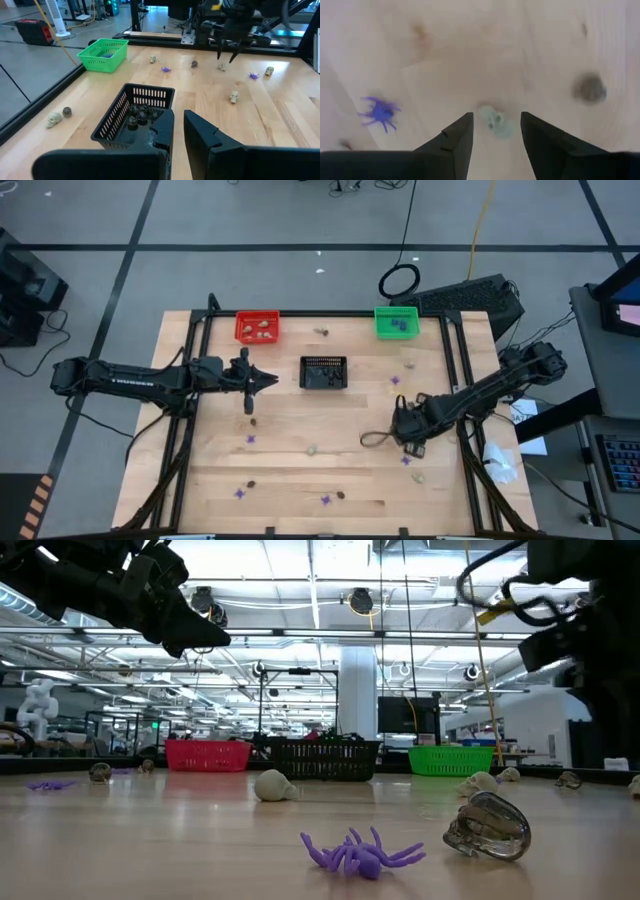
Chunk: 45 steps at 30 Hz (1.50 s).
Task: Sort Halloween decoration
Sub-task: Put the white skull toy into the orange bin
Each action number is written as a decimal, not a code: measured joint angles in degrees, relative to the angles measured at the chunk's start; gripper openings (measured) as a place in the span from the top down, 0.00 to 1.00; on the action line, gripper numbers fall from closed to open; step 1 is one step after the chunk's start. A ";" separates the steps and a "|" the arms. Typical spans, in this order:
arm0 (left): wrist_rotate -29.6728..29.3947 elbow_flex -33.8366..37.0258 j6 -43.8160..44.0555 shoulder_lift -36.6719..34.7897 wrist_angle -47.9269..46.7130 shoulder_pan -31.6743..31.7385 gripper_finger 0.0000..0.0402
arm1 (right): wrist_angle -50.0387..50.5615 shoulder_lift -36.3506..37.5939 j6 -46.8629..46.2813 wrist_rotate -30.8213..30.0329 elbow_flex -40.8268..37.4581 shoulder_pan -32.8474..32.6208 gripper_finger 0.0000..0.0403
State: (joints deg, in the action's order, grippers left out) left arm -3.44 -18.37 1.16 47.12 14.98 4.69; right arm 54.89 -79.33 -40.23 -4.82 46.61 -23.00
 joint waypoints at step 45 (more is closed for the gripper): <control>-0.01 0.00 -0.07 0.01 -0.07 -0.01 0.91 | -8.79 0.00 9.86 0.92 -3.52 -0.64 0.87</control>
State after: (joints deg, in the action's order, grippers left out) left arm -3.45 -18.37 1.08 47.13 14.92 4.68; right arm 46.10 -79.33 -30.37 -3.90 43.09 -23.64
